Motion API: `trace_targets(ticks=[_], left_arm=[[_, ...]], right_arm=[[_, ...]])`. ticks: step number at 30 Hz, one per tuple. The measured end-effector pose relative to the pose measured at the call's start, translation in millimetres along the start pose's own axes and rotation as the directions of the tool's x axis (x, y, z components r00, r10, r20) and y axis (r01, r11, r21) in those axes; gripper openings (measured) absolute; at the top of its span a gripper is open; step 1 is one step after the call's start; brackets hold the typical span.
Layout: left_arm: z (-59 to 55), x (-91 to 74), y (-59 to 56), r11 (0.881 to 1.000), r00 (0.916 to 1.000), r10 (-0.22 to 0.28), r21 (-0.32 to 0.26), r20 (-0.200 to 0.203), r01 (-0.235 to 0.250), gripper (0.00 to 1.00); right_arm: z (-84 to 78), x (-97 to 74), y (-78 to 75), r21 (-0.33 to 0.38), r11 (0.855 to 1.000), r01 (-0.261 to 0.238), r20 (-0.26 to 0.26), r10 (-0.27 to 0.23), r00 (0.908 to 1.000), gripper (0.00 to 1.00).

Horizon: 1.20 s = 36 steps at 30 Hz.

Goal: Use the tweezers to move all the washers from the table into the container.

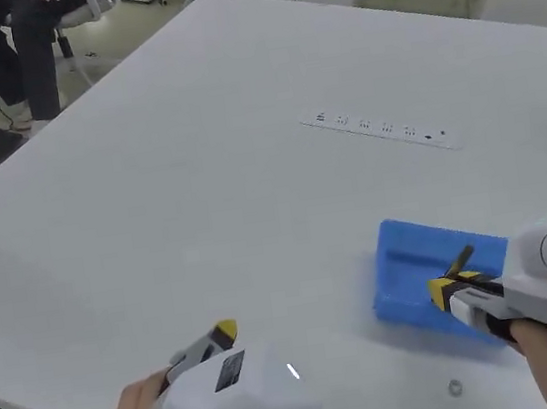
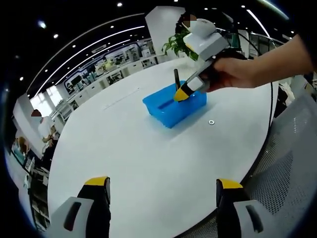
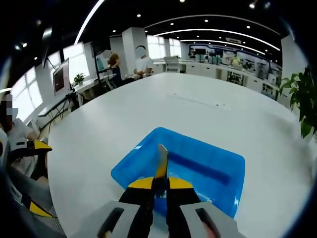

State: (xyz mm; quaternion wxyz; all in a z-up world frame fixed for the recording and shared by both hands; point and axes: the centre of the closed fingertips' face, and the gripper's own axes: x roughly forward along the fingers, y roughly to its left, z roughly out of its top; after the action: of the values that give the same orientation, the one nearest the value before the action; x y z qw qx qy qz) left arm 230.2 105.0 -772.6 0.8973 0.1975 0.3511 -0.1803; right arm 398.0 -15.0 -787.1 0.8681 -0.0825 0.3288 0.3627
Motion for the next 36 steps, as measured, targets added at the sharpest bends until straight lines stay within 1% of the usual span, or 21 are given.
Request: trace_targets(ticks=[2,5,10,12,13,14,16,21,25,30,33,36], left_arm=[[-0.2,-0.1,0.5,1.0,1.0,0.003,0.0,0.0,-0.003,0.9],[-0.3,0.0,0.3,1.0,1.0,0.002,-0.001,-0.002,-0.002,0.9],[-0.5,-0.1,1.3,1.0,1.0,0.009,0.001,-0.003,-0.009,0.89],[0.1,-0.4,1.9,1.0,0.9999,0.011,-0.003,0.001,-0.011,0.89],[0.2,-0.5,2.4,1.0,0.9999,0.013,-0.004,0.002,-0.013,0.89],[0.2,-0.5,2.5,1.0,0.9999,0.014,-0.004,0.002,-0.014,0.89],[0.3,-0.8,3.2,1.0,0.9998,0.018,0.0,0.003,-0.018,0.89],[1.1,-1.6,4.6,1.0,0.9997,0.025,-0.003,0.008,-0.025,0.89],[1.3,-1.8,4.3,1.0,0.9996,0.025,0.006,0.011,-0.026,0.89],[2.9,-2.8,4.9,1.0,0.9994,0.027,0.002,0.021,-0.027,0.89],[4.0,-3.6,5.0,1.0,0.9992,0.028,0.004,0.027,-0.028,0.89],[4.9,-4.3,5.2,1.0,0.9991,0.027,0.001,0.034,-0.027,0.89]], right_arm=[[3.2,-0.2,-1.5,0.006,1.0,0.002,0.02,-0.002,0.9998,0.05],[2.6,-0.2,-3.7,0.013,1.0,0.004,0.019,-0.004,0.9998,0.05],[2.6,-2.3,0.5,-0.001,1.0,0.006,0.024,-0.006,0.9997,0.05],[3.3,-2.5,0.9,0.013,1.0,0.005,0.019,-0.005,0.9998,0.05],[4.0,-2.8,1.8,0.018,1.0,-0.004,0.018,0.003,0.9998,0.06],[6.3,-5.5,5.9,0.026,1.0,-0.016,0.023,0.016,0.9996,0.06],[10.6,-8.8,5.1,0.02,1.0,-0.007,0.041,0.006,0.9992,0.06],[21.9,-23.5,5.7,-0.004,1.0,0.005,0.074,-0.004,0.9972,0.05],[30.0,-39.2,5.0,0.009,1.0,0.009,0.113,-0.01,0.9935,0.05],[39.4,-60.5,11.6,0.029,1.0,0.002,0.163,-0.006,0.9867,0.05],[39.5,-70.3,18.6,0.016,1.0,-0.002,0.175,0.0,0.9845,0.05],[30.3,-75.9,24.0,-0.006,1.0,0.005,0.165,-0.004,0.9863,0.05]])
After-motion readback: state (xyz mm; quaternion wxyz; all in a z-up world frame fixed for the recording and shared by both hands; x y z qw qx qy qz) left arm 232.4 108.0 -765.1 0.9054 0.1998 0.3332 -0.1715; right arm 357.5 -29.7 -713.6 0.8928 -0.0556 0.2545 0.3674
